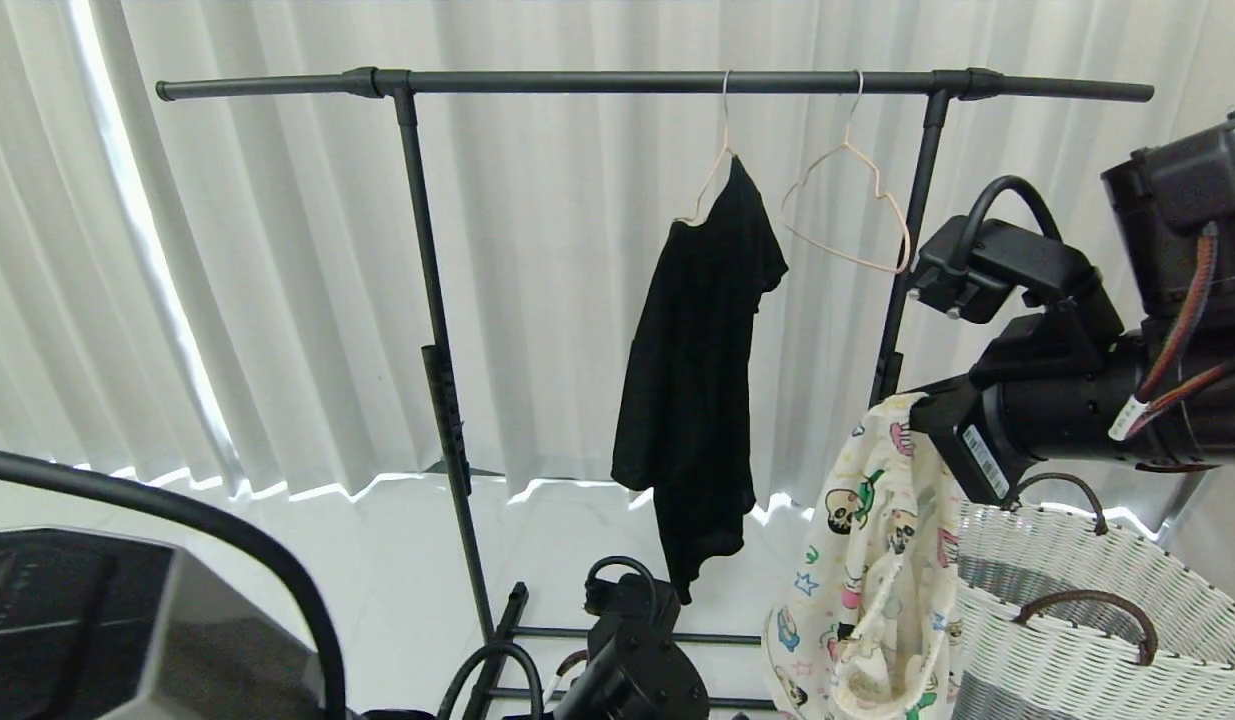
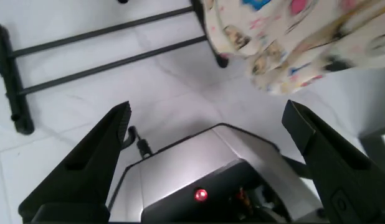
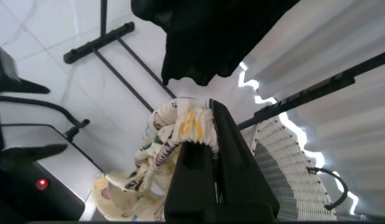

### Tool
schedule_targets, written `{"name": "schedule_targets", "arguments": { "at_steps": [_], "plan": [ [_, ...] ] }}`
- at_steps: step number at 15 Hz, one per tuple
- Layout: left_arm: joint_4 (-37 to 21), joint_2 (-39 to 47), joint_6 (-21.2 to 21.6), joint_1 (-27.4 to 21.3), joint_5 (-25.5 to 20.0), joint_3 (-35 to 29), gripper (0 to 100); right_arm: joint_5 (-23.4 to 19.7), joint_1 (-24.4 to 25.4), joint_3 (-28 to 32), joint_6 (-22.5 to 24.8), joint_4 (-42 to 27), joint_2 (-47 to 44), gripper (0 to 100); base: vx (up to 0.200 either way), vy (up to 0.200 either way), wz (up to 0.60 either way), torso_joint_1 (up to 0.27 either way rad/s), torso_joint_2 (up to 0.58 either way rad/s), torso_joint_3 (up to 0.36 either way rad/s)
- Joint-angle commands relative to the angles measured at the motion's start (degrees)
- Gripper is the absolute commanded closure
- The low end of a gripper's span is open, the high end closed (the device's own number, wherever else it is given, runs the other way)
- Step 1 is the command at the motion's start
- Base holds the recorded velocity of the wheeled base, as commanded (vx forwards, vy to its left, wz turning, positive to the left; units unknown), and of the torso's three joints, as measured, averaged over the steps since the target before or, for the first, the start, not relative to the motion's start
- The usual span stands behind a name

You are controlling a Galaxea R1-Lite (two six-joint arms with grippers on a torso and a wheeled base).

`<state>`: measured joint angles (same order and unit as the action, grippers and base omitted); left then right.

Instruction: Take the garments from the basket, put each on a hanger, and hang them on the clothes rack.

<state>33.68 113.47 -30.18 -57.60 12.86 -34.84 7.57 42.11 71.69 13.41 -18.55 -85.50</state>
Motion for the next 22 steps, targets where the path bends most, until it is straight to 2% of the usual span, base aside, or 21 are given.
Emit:
{"name": "schedule_targets", "arguments": {
  "at_steps": [1, 2, 5, 6, 8, 9, 10, 12, 14, 18, 20, 22],
  "plan": [
    [-0.02, -5.8, -0.05, 0.3, -2.49, 0.65, 0, -0.01, -0.27, 0.29, -0.58, 0.36, -2.03, 100, 0.0, 0.0, 0.0, 0.0, 0.0, 0.0],
    [0.24, -7.21, 0.04, 0.3, -4.34, 0.48, 0, -0.01, -0.45, 1.26, -2.07, 1.59, -3.88, 100, 0.0, 0.0, 0.0, 0.0, 0.0, 0.0],
    [11.05, -7.65, 0.39, -0.06, -6.71, 0.74, 0, 0.08, -0.27, 4.51, -2.42, 1.85, -7.13, 100, 0.0, 0.0, 0.0, 0.0, 0.0, 0.0],
    [12.9, -8.44, 0.92, -0.58, -8.03, 0.83, 0, 0.08, -0.09, 5.56, -2.34, 1.59, -7.57, 100, 0.0, 0.0, 0.0, 0.0, 0.0, 0.0],
    [12.99, -8.44, 3.82, 0.12, -10.58, 0.83, 0, -0.01, 1.14, 6.35, -2.34, 1.42, -7.57, 100, 0.0, 0.0, 0.0, 0.0, 0.0, 0.0],
    [13.16, -5.98, 5.4, 2.49, -10.14, 0.74, 0, -0.01, 2.01, 6.44, -2.34, 1.42, -7.31, 100, 0.0, 0.0, 0.0, 0.0, 0.0, 0.0],
    [13.25, -4.22, 5.66, 4.43, -8.64, 0.65, 0, -0.01, 2.98, 6.35, -2.34, 1.42, -6.96, 100, 0.0, 0.0, 0.0, 0.0, 0.0, 0.0],
    [13.25, -4.22, 5.49, 6.45, -8.55, 1.09, 0, -0.01, 4.65, 6.53, -2.34, 1.42, -6.34, 100, 0.0, 0.0, 0.0, 0.0, 0.0, 0.0],
    [13.25, -4.4, 5.57, 7.06, -11.37, 0.39, 0, -0.01, 5.79, 6.53, -2.34, 1.42, -6.17, 100, 0.0, 0.0, 0.0, 0.0, 0.0, 0.0],
    [13.25, -3.43, 5.49, 7.06, -11.98, -0.32, 0, -0.01, 5.97, 7.41, -2.34, 1.42, -6.25, 100, 0.0, 0.0, 0.0, 0.0, 0.0, 0.0],
    [13.25, -1.06, 5.66, 7.06, -11.19, 0.21, 0, -0.1, 6.23, 8.11, -2.34, 1.42, -6.34, 100, 0.0, 0.0, 0.0, 0.0, 0.0, 0.0],
    [13.25, 1.67, 6.37, 6.98, -8.47, 2.06, 0, -0.01, 6.23, 8.55, -2.34, 1.24, -6.25, 100, 0.0, 0.0, 0.0, 0.0, 0.0, 0.0]
  ]
}}
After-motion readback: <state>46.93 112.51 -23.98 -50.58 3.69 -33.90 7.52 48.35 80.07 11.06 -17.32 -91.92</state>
